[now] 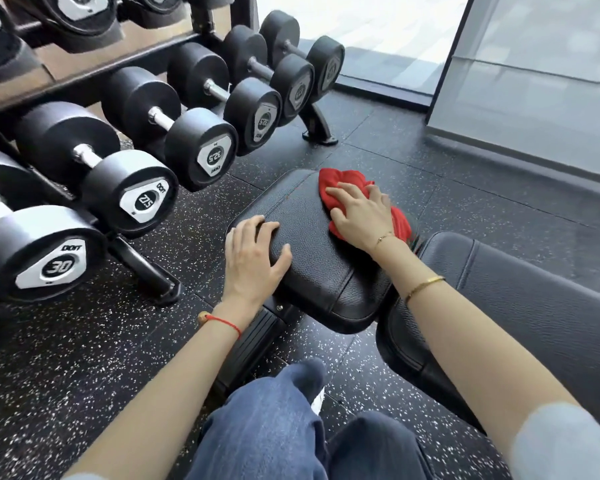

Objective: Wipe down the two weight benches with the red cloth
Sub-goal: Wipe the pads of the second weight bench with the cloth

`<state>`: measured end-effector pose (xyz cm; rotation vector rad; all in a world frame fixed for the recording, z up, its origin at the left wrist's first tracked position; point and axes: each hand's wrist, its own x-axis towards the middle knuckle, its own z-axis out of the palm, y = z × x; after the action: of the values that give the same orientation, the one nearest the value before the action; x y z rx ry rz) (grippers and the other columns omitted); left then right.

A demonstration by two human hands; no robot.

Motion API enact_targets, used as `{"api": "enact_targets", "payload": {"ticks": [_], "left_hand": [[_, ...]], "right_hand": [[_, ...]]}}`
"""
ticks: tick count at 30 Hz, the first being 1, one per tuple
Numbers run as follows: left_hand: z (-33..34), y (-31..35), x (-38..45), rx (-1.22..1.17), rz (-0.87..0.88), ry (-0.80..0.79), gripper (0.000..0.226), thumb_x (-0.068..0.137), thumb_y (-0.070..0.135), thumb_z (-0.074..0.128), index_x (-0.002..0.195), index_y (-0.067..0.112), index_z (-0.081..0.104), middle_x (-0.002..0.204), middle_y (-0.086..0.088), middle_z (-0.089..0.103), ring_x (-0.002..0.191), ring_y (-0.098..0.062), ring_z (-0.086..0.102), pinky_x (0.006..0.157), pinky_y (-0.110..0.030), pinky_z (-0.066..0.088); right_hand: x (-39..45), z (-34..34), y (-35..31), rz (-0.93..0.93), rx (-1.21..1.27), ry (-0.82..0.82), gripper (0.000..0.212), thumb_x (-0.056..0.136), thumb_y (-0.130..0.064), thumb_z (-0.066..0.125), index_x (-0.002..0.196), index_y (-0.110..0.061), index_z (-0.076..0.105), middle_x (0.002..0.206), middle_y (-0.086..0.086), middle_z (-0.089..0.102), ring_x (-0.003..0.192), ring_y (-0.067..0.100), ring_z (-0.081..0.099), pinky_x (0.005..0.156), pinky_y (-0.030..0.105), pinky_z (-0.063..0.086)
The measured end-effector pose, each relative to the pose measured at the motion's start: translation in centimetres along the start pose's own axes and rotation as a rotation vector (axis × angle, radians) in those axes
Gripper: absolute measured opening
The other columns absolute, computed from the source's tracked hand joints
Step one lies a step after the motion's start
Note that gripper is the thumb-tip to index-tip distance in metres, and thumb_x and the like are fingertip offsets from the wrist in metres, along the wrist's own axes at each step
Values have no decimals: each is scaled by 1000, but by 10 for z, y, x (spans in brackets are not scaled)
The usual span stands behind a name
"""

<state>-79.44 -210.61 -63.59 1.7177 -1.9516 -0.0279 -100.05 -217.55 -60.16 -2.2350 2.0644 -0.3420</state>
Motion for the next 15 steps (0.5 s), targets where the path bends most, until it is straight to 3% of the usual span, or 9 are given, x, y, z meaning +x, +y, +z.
{"api": "enact_targets", "payload": {"ticks": [6,9,12,15], "left_hand": [[-1,1,-1,17,1,-15,52,90,47,41,125,13,59,134,-11,53,129,-31,45,113,-49,31],[-1,1,-1,40,8,-24,50,91,45,44,126,12,58,135,-11,52,129,-32,44,113,-48,31],[-1,3,0,53,10,-17,41,92,35,56,125,11,59,134,-13,52,128,-32,45,114,-48,30],[-1,11,4,43,-23,-3,36,90,29,60,119,9,60,128,-13,54,125,-34,46,113,-51,29]], "right_hand": [[-64,-2,-17,-190,-26,-47,51,92,-41,40,143,-42,39,152,-16,36,132,33,32,108,42,25],[-119,-8,-10,-230,-46,-71,59,86,-45,28,144,-43,36,153,-18,34,132,32,32,108,41,24],[-136,-12,8,-176,-63,-63,61,86,-46,24,145,-43,34,153,-19,34,131,32,33,107,41,26],[-105,-12,24,8,-86,-33,54,93,-44,36,147,-41,32,155,-15,30,134,34,30,110,42,25]]}}
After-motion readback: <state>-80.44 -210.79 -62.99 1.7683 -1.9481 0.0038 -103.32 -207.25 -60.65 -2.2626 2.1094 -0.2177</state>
